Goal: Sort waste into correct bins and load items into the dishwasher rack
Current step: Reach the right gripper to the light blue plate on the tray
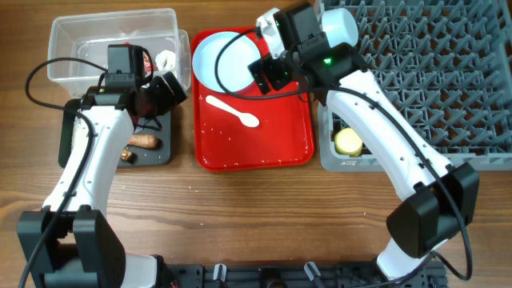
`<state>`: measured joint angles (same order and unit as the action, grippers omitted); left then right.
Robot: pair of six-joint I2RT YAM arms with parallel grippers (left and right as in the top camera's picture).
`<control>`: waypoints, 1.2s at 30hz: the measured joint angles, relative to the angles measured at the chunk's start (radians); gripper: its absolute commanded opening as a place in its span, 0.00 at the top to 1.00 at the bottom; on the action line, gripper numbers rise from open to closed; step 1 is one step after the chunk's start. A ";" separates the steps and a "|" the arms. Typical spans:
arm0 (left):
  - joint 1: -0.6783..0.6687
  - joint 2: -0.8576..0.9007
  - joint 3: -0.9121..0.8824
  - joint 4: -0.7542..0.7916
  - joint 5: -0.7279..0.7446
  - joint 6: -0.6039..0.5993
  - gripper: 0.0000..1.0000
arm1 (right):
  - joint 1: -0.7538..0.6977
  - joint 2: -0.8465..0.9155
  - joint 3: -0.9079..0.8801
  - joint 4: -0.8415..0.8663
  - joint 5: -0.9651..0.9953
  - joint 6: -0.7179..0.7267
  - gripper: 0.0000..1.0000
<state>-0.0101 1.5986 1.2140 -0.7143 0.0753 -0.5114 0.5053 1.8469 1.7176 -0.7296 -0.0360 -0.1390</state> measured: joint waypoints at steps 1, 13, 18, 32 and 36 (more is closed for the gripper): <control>0.000 0.000 0.000 0.000 0.000 0.000 0.00 | 0.001 0.000 0.000 0.006 -0.067 0.000 0.03; 0.000 0.000 0.000 0.000 0.000 0.000 0.00 | 0.001 0.097 0.000 0.174 -0.149 0.171 0.17; 0.000 0.000 0.000 0.000 0.000 0.000 0.00 | 0.001 0.161 0.000 0.238 -0.116 0.276 0.17; 0.000 0.000 0.000 0.000 0.000 0.000 0.00 | 0.001 0.206 0.000 0.369 -0.008 0.451 0.33; 0.000 0.000 0.000 0.000 0.000 0.000 0.00 | 0.001 0.255 0.000 0.396 0.014 0.538 0.35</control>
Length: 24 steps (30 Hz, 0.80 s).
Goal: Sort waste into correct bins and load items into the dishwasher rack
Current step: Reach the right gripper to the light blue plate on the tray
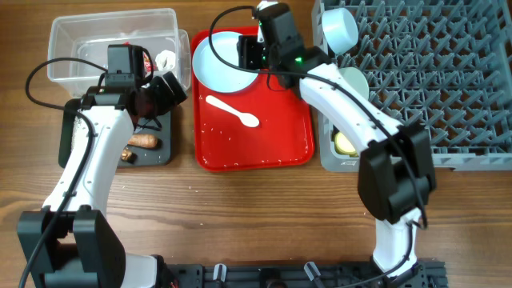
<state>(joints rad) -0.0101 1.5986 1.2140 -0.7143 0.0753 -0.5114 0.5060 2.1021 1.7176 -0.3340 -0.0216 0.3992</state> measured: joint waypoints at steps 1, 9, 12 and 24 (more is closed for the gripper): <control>0.000 0.000 0.000 0.000 0.000 0.000 0.00 | 0.001 0.016 0.000 0.008 0.002 0.021 0.37; 0.000 0.000 0.000 0.000 0.000 0.000 0.00 | 0.008 0.132 0.000 0.000 0.024 0.145 0.54; 0.000 0.000 0.000 0.000 0.000 0.000 0.00 | 0.009 0.163 0.000 -0.008 0.032 0.191 0.57; 0.000 0.000 0.000 0.000 0.000 0.000 0.00 | 0.009 0.194 0.000 -0.021 0.049 0.326 0.80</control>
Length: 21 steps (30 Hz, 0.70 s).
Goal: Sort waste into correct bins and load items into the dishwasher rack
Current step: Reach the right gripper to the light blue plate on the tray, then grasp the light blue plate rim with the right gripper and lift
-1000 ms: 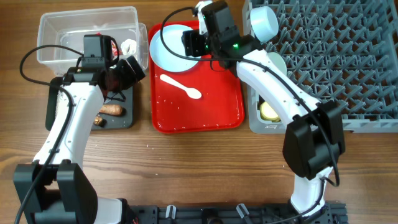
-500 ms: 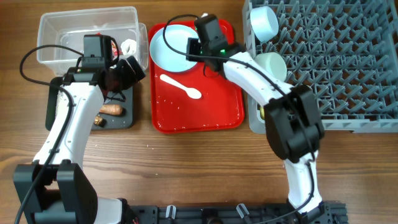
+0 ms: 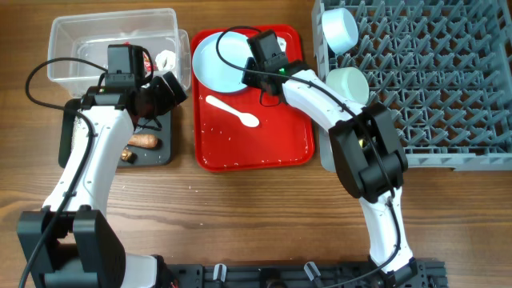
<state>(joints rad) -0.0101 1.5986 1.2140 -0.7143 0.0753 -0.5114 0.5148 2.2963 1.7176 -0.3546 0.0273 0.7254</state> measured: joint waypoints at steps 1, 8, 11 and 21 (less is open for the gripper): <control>0.000 0.000 0.000 0.000 0.000 0.000 0.00 | 0.000 0.008 0.000 0.000 -0.001 0.018 0.82; 0.000 0.000 0.000 0.000 0.000 0.000 0.00 | 0.000 0.043 0.008 -0.010 -0.053 0.104 0.96; 0.000 0.000 0.000 0.000 0.000 0.000 0.00 | -0.001 0.043 0.012 -0.032 -0.089 0.116 0.96; 0.000 0.000 0.000 0.000 0.000 0.000 0.00 | -0.004 0.043 0.071 -0.184 -0.130 0.102 0.96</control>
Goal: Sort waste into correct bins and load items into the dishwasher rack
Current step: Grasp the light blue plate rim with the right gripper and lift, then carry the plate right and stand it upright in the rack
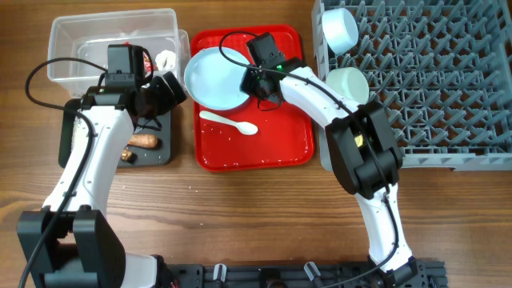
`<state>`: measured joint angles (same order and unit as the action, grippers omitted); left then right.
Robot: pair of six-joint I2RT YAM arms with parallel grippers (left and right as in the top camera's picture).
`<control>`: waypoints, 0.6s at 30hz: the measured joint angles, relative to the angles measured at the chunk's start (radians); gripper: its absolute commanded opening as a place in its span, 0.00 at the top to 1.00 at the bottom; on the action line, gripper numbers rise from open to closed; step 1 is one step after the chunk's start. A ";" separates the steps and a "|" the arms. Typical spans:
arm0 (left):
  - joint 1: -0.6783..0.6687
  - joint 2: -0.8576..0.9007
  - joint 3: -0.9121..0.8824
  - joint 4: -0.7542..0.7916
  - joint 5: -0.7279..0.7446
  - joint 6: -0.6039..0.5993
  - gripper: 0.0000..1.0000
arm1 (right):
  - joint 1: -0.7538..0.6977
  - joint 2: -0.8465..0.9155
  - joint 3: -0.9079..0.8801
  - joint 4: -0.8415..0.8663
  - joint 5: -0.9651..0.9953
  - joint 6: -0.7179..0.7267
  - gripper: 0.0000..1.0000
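Observation:
A white plate [212, 78] lies at the back of the red tray [264, 144], its left edge overhanging the tray's rim. My right gripper [254, 80] is at the plate's right rim and looks shut on it, the fingers mostly hidden under the wrist. A white spoon [228, 122] lies on the tray just in front of the plate. The left gripper [166, 88] hovers between the clear bin [80, 36] and the dark bin [156, 156]; its jaws cannot be made out.
The grey dishwasher rack [432, 96] fills the right side, with a white cup [340, 28] and a pale bowl [350, 82] at its left end. A brown scrap [144, 142] lies in the dark bin. White and red waste sits in the clear bin.
The plate has shifted left and toward the front, now overlapping the tray's left rim, with the right gripper at its right edge. The spoon sits slightly nearer the front. The left arm is unchanged.
The right gripper was first at the tray's back right corner near the rack. It was then over the plate's back edge, then at the plate's right rim. Now the plate has moved left with it. The left arm stayed still throughout.

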<state>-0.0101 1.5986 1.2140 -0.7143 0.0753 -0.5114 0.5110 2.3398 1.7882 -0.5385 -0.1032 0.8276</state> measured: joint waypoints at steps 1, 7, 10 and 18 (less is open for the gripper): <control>0.000 0.000 0.000 0.000 0.000 0.000 0.00 | -0.003 0.000 0.003 -0.011 0.004 -0.008 0.96; 0.000 0.000 0.000 0.000 0.000 0.000 0.00 | -0.070 -0.055 0.008 -0.046 0.064 -0.129 0.96; 0.000 0.000 0.000 0.000 0.000 0.000 0.00 | -0.106 -0.136 0.006 -0.045 0.085 -0.217 0.96; 0.000 0.000 0.000 0.000 0.000 0.000 0.00 | -0.134 -0.498 0.011 0.007 0.249 -0.475 0.96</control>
<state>-0.0101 1.5986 1.2140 -0.7143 0.0753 -0.5110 0.3775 1.8416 1.7988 -0.5316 0.1455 0.3531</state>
